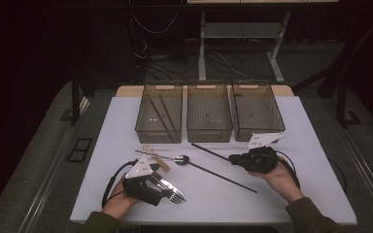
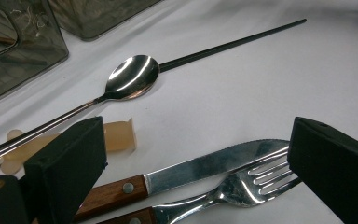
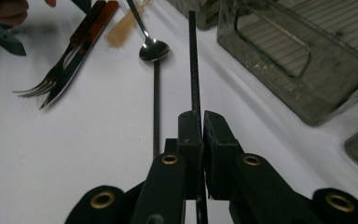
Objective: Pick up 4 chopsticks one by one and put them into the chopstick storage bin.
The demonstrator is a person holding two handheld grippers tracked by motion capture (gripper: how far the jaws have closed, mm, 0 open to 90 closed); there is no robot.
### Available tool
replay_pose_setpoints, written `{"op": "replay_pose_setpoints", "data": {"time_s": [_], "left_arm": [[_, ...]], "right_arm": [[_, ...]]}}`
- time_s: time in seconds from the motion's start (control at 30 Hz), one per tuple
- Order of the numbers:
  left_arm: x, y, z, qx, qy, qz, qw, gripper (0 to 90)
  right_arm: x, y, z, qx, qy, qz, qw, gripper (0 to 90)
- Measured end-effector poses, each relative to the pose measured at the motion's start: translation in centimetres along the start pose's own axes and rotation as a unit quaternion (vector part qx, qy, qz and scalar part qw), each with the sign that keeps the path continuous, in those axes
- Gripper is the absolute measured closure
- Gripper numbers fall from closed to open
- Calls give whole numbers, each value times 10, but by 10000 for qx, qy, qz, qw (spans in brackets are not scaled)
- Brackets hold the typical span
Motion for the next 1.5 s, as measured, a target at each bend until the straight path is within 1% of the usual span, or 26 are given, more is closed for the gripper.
{"op": "replay_pose_setpoints", "data": {"time_s": [0.2,0.23,0.27,0.3,0.53,0.67,0.73,0.83,0.87,1.0,1.07,1.13,1.2,1.3,1.37,1.5], "left_arm": [[1,-1,1,-13,-28,-61,10000,41],[1,-2,1,-42,-55,-66,10000,41],[1,-1,1,-23,-63,-68,10000,41],[0,-1,1,-15,-63,-75,10000,41],[1,-4,2,-33,-110,-132,9998,41],[2,-5,2,-11,-86,-143,9999,41],[1,-5,2,-38,-93,-145,9998,41],[1,-5,2,-49,-104,-150,9998,41],[1,-5,2,-42,-100,-147,9998,41],[1,-5,2,1,-93,-147,9998,41],[1,-5,3,-25,-118,-150,9998,41],[1,-5,3,-29,-121,-153,9998,41],[1,-6,3,-25,-110,-157,9998,41],[1,-6,3,-10,-109,-177,9998,41],[1,-6,3,37,-94,-188,9998,42],[1,-8,3,41,-110,-200,9997,41]], "right_arm": [[-2,-1,9,19,-115,-4,9999,862],[-2,-1,11,19,-155,1,9999,862],[-3,-2,13,65,-176,-7,9998,862],[-3,-2,15,62,-187,-6,9998,862],[-4,-7,31,174,-364,-99,9991,862],[-1,-9,39,225,-443,-115,9987,862],[0,-10,42,250,-476,-116,9985,862],[3,-11,47,230,-490,-143,9984,862],[4,-11,49,278,-496,-154,9983,862],[10,-13,57,250,-435,-227,9985,862],[13,-15,62,228,-436,-282,9984,862],[16,-17,67,267,-435,-314,9982,862],[20,-19,71,297,-395,-420,9979,862],[26,-22,77,375,-355,-486,9975,862],[29,-25,82,420,-342,-522,9972,862],[36,-31,91,499,-308,-591,9965,862]]}}
Point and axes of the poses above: each handheld gripper's, and its own axes: x roughly forward along the jaws, z roughly out of its top, y roughly to its left, the point moved 7 cm from there along x, roughly forward along the jaws, and after that the axes turned 9 degrees about -x, right-handed, at the moved point
